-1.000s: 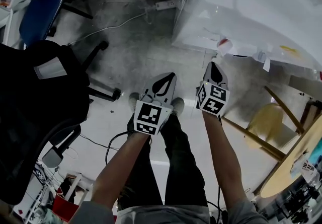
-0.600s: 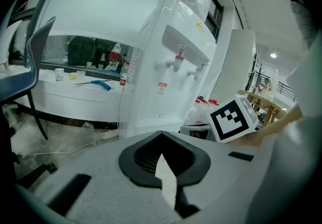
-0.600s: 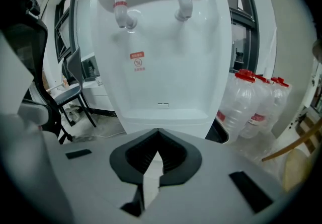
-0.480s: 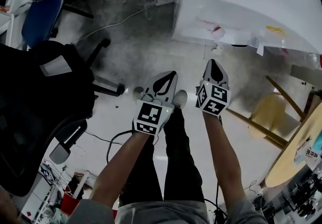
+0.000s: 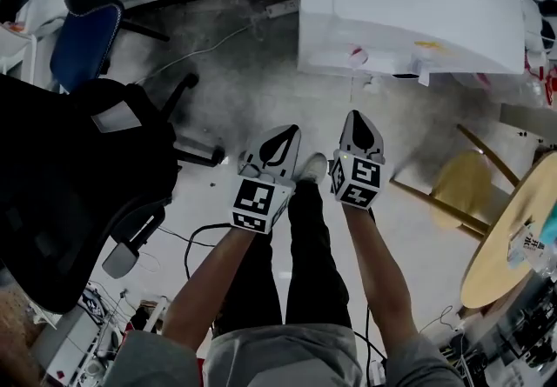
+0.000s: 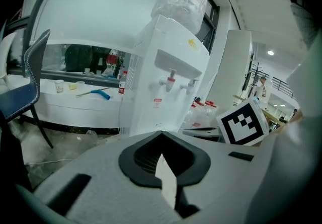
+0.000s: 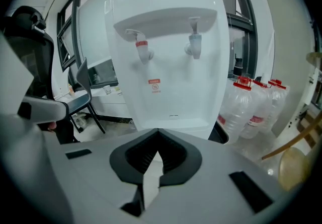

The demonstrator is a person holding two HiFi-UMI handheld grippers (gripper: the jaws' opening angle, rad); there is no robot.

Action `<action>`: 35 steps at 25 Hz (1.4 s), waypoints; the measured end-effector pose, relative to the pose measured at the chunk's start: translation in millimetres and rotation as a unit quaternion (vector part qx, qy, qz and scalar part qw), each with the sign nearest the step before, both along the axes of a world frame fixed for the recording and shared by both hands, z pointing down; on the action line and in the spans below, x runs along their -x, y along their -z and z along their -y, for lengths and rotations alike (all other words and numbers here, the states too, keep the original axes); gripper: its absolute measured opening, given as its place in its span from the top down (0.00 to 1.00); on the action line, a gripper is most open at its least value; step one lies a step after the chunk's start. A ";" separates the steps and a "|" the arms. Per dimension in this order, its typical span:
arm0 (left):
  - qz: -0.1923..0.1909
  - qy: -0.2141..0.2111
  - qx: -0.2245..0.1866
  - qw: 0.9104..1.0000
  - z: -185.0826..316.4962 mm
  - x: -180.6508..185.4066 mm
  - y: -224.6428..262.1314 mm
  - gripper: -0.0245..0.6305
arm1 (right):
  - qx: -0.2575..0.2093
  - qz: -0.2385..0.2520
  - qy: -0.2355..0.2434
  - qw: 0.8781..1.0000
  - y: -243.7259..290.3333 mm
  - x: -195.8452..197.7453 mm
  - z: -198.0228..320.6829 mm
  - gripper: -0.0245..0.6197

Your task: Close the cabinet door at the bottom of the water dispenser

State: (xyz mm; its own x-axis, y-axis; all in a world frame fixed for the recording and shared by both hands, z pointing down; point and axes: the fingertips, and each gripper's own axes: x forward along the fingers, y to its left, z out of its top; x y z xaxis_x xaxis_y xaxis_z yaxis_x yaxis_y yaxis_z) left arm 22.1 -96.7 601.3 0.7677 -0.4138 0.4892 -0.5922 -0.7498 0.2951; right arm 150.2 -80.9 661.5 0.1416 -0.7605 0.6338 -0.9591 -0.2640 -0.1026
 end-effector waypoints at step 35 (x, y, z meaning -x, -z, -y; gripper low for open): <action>-0.109 -0.035 -0.097 0.989 -10.2 -3.4 329.0 0.96 | -0.196 -0.050 -0.011 0.979 382.7 59.6 -33.4 0.95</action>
State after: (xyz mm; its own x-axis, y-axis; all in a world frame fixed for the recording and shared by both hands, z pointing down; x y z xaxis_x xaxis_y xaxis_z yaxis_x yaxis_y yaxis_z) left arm 25.5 -86.5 272.4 0.8760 -0.4267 0.2249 -0.4757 -0.8415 0.2561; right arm 90.6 -47.5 278.8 0.2061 -0.9389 0.2756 -0.9642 -0.2429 -0.1066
